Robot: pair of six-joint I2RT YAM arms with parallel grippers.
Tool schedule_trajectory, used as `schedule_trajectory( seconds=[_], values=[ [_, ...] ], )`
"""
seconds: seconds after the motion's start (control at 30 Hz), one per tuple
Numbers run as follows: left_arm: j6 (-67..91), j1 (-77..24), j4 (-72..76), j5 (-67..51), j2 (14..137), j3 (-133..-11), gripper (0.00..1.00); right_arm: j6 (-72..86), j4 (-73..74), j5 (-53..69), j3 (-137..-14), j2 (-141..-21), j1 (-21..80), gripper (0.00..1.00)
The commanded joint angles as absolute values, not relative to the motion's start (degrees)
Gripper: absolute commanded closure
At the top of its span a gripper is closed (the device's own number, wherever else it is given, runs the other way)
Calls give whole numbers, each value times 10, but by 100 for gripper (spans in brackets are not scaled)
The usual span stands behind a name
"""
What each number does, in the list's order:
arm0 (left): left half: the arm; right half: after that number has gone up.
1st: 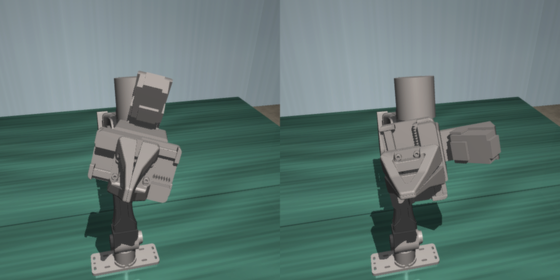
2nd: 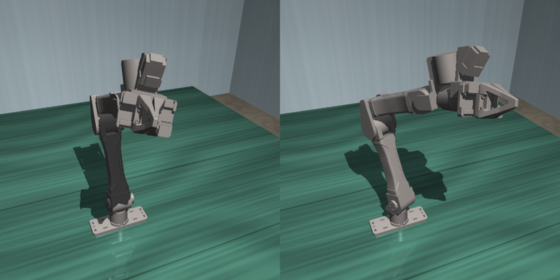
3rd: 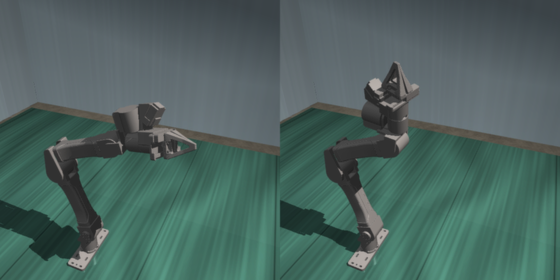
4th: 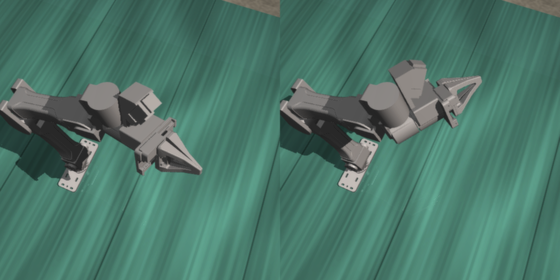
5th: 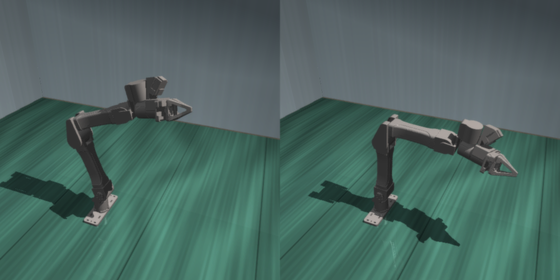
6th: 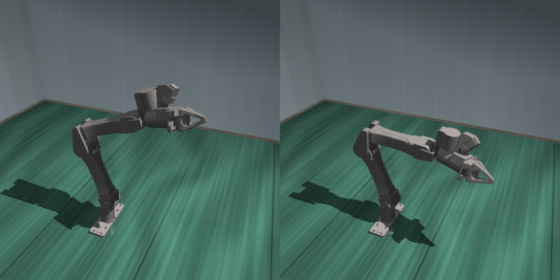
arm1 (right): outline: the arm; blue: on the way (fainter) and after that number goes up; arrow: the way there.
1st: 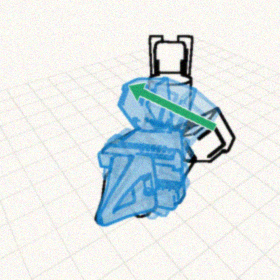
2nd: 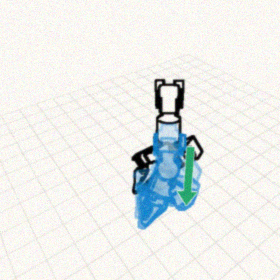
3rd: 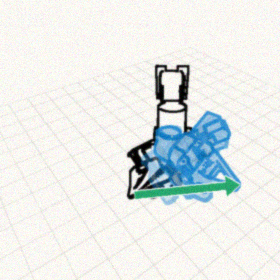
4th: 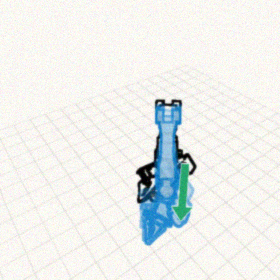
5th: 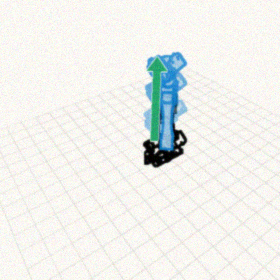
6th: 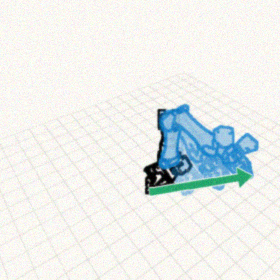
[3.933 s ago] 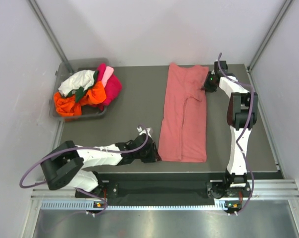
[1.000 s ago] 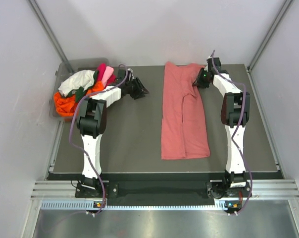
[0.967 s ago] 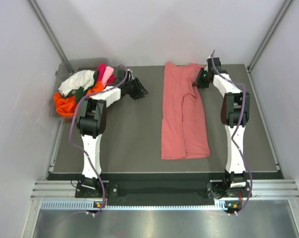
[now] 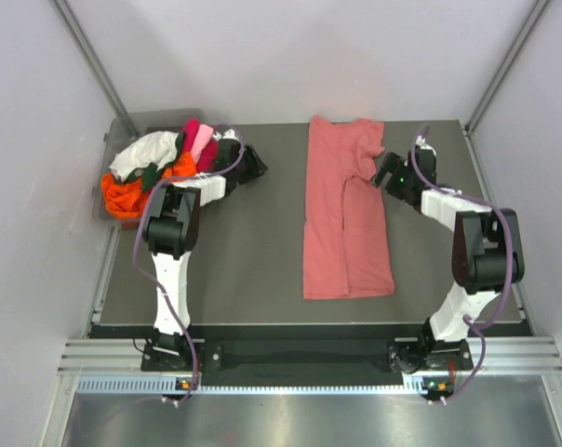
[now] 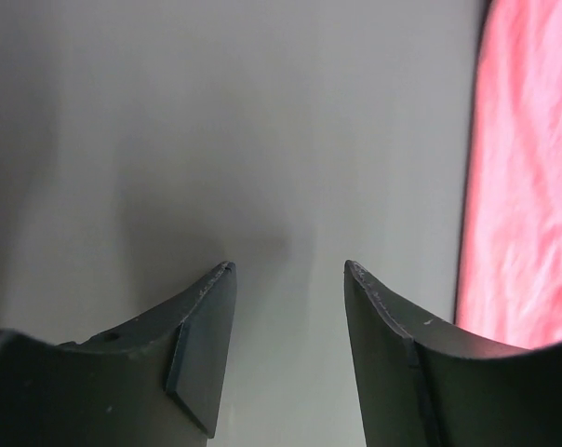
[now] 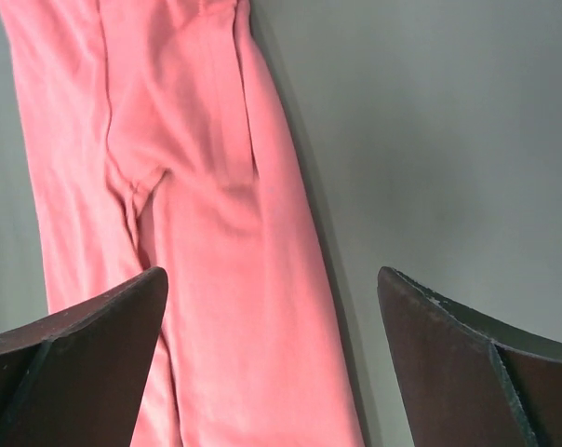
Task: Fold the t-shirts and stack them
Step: Fold the tshirt
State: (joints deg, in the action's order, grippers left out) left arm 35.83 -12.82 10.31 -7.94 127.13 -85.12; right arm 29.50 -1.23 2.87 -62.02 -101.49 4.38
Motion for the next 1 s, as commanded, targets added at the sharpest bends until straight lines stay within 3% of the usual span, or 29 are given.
schedule_trajectory(
  seconds=[0.0, 0.37, 0.97],
  values=[
    [354, -125, 116, -101, 1310, -889, 44, 307, -117, 14, -558, -957, 54, 5],
    [348, -130, 105, -114, 1336, -913, 46, 304, -134, 4, -524, -920, 58, 5],
    [382, -153, 132, -37, 1257, -797, 46, 293, -81, -27, -527, -878, 53, 5]
  ],
)
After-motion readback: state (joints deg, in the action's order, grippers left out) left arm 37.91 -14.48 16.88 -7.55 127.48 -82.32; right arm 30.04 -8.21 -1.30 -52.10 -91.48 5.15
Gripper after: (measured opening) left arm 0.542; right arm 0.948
